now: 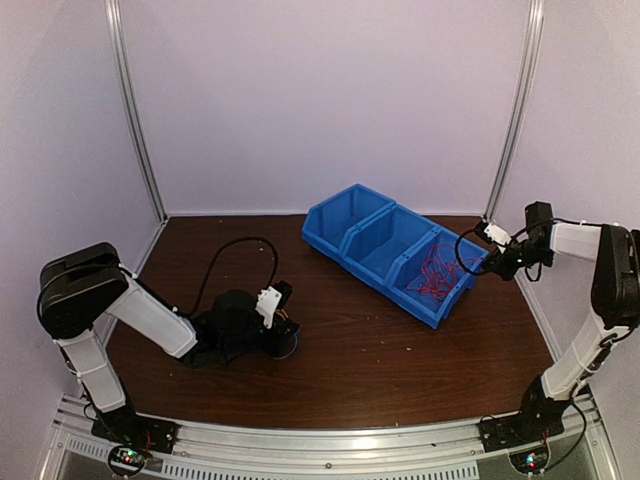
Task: Untangle the cables
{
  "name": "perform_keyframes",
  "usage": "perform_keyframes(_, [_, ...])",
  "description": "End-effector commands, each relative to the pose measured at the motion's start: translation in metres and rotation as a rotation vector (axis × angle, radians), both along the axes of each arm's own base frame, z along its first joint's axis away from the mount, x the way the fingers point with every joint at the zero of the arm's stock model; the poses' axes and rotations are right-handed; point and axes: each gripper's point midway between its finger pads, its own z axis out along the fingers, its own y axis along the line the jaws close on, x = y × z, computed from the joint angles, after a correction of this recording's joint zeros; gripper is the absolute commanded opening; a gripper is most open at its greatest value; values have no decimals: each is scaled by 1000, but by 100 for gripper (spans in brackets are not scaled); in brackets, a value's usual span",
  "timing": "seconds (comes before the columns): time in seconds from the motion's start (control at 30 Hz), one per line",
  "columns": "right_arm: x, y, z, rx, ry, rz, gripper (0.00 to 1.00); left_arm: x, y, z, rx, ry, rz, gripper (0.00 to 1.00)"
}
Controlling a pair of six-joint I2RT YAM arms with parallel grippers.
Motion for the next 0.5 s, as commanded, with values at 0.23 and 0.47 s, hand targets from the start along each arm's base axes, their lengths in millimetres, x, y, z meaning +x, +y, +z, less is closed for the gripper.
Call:
perform_keyframes(0.23, [-10,13,37,48,-84,57,0,3,-6,13,-25,-19,7,23])
perform_keyframes(0.47, [-35,25,81,93,-139,65,0,3,-9,12,-30,-22,0,23])
